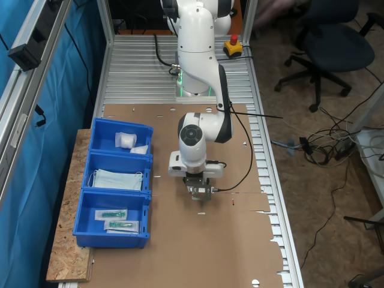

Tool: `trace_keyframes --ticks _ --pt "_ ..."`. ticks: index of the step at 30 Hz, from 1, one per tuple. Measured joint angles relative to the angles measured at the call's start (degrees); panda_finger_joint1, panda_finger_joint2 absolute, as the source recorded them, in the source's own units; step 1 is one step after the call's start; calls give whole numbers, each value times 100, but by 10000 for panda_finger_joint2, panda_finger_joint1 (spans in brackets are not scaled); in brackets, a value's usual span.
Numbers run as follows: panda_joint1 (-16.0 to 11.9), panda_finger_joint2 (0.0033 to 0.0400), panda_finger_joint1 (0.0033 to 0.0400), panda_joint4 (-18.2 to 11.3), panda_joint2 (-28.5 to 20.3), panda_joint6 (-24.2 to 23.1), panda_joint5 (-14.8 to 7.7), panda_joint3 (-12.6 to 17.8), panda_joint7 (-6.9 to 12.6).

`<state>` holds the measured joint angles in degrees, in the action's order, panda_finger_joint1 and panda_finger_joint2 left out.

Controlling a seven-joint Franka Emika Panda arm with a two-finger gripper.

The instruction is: Pick and place sorting task of medical equipment.

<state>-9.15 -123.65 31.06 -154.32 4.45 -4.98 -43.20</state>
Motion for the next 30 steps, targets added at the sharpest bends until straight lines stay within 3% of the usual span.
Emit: trace_keyframes --ticks 30 --pt "0 400 400 0 9 -75 0 0 0"
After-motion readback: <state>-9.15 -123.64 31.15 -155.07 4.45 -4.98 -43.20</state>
